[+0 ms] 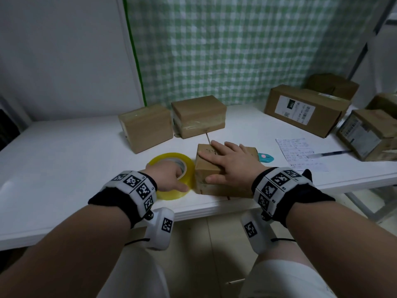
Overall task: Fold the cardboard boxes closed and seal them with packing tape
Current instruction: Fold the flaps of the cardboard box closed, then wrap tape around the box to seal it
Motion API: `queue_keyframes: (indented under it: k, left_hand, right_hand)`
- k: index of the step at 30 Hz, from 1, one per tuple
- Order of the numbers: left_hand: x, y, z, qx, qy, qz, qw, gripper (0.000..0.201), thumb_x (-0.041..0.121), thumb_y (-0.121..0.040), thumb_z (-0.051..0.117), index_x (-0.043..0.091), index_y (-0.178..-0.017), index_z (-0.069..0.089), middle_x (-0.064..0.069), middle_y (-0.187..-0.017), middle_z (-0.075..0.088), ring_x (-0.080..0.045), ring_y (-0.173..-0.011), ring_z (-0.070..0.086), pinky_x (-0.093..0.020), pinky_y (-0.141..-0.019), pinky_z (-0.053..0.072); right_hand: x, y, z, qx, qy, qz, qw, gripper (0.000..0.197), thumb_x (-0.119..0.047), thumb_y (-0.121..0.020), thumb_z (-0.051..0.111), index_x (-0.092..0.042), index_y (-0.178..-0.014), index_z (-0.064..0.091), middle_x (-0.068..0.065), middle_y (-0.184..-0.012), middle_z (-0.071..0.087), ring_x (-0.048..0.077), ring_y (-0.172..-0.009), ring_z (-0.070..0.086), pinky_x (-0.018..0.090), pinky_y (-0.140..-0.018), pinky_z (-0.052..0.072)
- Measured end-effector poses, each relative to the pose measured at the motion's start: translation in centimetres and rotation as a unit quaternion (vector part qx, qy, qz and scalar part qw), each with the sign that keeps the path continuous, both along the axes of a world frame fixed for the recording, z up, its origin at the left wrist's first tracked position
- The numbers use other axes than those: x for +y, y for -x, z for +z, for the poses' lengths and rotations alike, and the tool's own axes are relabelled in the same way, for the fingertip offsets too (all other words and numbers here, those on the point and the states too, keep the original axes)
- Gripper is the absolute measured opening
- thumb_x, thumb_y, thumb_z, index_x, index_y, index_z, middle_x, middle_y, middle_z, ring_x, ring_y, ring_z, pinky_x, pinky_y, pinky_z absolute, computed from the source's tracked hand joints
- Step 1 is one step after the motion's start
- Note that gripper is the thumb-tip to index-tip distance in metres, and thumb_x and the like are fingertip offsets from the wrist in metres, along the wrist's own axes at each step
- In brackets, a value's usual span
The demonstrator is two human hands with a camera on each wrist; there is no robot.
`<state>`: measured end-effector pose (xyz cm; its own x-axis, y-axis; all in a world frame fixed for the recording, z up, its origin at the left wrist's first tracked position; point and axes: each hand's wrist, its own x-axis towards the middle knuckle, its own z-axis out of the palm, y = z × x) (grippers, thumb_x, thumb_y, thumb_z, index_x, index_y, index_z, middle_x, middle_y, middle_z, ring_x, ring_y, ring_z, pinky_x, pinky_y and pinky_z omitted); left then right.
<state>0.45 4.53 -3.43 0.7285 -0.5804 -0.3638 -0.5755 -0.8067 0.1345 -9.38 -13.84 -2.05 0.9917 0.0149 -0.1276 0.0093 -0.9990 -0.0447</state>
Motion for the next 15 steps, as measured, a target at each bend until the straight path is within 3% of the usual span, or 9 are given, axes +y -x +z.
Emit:
queue_keyframes:
  k: [2, 5, 6, 8, 10, 12, 14, 15]
  left_hand:
    - [0.0, 0.0, 0.5, -0.008, 0.031, 0.003, 0.999, 0.041, 0.045, -0.086, 0.060, 0.016, -0.065, 0.040, 0.000, -0.070, 0.042, -0.016, -0.064, 0.040, -0.030, -0.058, 0.028]
    - [0.4, -0.7, 1.9, -0.012, 0.127, 0.031, 0.991, 0.035, 0.034, -0.091, 0.057, 0.013, -0.070, 0.039, -0.005, -0.101, 0.059, -0.023, -0.081, 0.049, -0.031, -0.066, 0.037]
    - [0.7, -0.9, 2.5, -0.007, 0.170, 0.051, 0.984, 0.032, 0.032, -0.092, 0.056, 0.012, -0.071, 0.041, -0.008, -0.099, 0.060, -0.023, -0.080, 0.049, -0.031, -0.066, 0.038]
    - [1.3, -1.2, 3.6, 0.008, 0.256, 0.106, 0.961, 0.035, 0.030, -0.093, 0.055, 0.011, -0.067, 0.044, -0.008, -0.072, 0.051, -0.021, -0.068, 0.044, -0.029, -0.059, 0.031]
    - [1.6, -1.5, 4.5, 0.039, 0.370, 0.155, 0.915, 0.035, 0.035, -0.090, 0.058, 0.003, -0.074, 0.055, -0.011, -0.072, 0.049, -0.021, -0.069, 0.046, -0.030, -0.065, 0.033]
    - [1.5, -1.4, 5.6, 0.081, 0.483, 0.179, 0.853, 0.036, 0.035, -0.086, 0.060, 0.000, -0.094, 0.062, -0.016, -0.086, 0.060, -0.030, -0.080, 0.056, -0.039, -0.074, 0.042]
    - [1.1, -0.9, 7.0, 0.146, 0.551, 0.170, 0.804, 0.023, 0.023, -0.091, 0.059, 0.005, -0.104, 0.060, -0.019, -0.100, 0.065, -0.036, -0.094, 0.061, -0.046, -0.086, 0.048]
    - [0.8, -0.6, 7.8, 0.178, 0.571, 0.158, 0.785, 0.015, 0.015, -0.093, 0.057, 0.007, -0.105, 0.058, -0.016, -0.100, 0.065, -0.032, -0.094, 0.063, -0.043, -0.085, 0.050]
  right_hand:
    - [0.1, -0.1, 0.0, 0.007, 0.000, -0.001, 1.000, 0.070, -0.067, -0.087, 0.040, -0.053, -0.146, 0.004, -0.006, -0.161, -0.003, 0.029, -0.147, 0.003, 0.051, -0.116, 0.003]
    - [0.2, 0.0, 0.2, 0.012, -0.004, -0.002, 1.000, 0.071, -0.066, -0.087, 0.042, -0.053, -0.146, 0.004, -0.006, -0.161, -0.004, 0.029, -0.147, 0.003, 0.051, -0.117, 0.003]
    - [0.2, 0.0, 0.3, 0.012, -0.007, -0.002, 1.000, 0.072, -0.066, -0.087, 0.044, -0.052, -0.146, 0.004, -0.006, -0.161, -0.003, 0.028, -0.147, 0.003, 0.052, -0.117, 0.003]
    - [0.2, 0.1, 0.7, 0.005, -0.025, -0.006, 1.000, 0.078, -0.067, -0.084, 0.047, -0.049, -0.147, 0.006, -0.005, -0.161, 0.001, 0.027, -0.147, 0.006, 0.052, -0.117, 0.004]
    - [0.2, 0.0, 1.4, -0.032, -0.069, -0.023, 0.997, 0.084, -0.068, -0.081, 0.051, -0.042, -0.150, 0.010, -0.002, -0.160, 0.012, 0.023, -0.146, 0.013, 0.050, -0.118, 0.007]
    - [0.0, -0.2, 2.4, -0.097, -0.140, -0.045, 0.984, 0.084, -0.066, -0.081, 0.053, -0.033, -0.150, 0.020, 0.000, -0.156, 0.028, 0.021, -0.143, 0.026, 0.046, -0.117, 0.018]
    - [0.0, -0.2, 3.9, -0.141, -0.241, -0.075, 0.957, 0.077, -0.060, -0.082, 0.057, -0.026, -0.147, 0.034, 0.000, -0.148, 0.042, 0.018, -0.137, 0.037, 0.035, -0.113, 0.029]
    - [0.0, -0.3, 4.7, -0.151, -0.289, -0.087, 0.941, 0.072, -0.058, -0.083, 0.058, -0.024, -0.144, 0.040, -0.002, -0.145, 0.046, 0.016, -0.134, 0.040, 0.031, -0.111, 0.032]
